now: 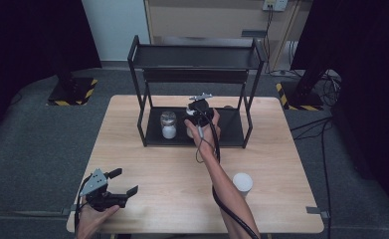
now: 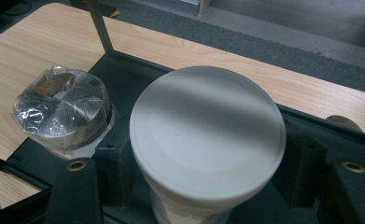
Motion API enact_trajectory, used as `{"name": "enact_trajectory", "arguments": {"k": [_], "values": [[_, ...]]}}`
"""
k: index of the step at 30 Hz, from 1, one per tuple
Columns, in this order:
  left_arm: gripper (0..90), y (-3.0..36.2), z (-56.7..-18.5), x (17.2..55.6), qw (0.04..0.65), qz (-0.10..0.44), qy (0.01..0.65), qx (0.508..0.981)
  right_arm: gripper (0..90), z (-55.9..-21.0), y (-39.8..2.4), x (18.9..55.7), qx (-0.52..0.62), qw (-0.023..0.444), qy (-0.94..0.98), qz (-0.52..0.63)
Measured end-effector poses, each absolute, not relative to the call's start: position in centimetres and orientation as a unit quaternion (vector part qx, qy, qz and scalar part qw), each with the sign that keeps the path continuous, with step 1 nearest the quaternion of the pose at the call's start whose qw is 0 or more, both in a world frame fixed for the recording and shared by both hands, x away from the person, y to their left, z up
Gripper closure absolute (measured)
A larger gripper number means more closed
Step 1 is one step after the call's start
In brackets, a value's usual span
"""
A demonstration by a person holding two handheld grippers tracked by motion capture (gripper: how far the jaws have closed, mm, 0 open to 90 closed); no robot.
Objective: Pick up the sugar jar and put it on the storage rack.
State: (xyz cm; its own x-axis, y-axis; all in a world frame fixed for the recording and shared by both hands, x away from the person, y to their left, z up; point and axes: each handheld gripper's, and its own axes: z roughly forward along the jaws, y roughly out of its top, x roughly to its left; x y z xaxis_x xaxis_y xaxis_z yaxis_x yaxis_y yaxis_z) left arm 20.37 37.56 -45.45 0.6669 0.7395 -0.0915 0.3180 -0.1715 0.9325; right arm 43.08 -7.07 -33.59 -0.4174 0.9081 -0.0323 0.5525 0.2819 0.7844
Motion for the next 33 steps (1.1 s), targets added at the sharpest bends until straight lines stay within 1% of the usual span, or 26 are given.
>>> {"name": "enact_trajectory", "arguments": {"k": [16,33], "values": [[6.1,37.6,-45.4,20.4,0.535,0.198,0.357,0.74,33.9,-34.6,-6.8,43.6,0.487,0.239,0.76,0.358],[6.1,37.5,-45.4,20.4,0.533,0.199,0.354,0.742,33.4,-35.0,-7.2,43.4,0.494,0.236,0.752,0.367]]}}
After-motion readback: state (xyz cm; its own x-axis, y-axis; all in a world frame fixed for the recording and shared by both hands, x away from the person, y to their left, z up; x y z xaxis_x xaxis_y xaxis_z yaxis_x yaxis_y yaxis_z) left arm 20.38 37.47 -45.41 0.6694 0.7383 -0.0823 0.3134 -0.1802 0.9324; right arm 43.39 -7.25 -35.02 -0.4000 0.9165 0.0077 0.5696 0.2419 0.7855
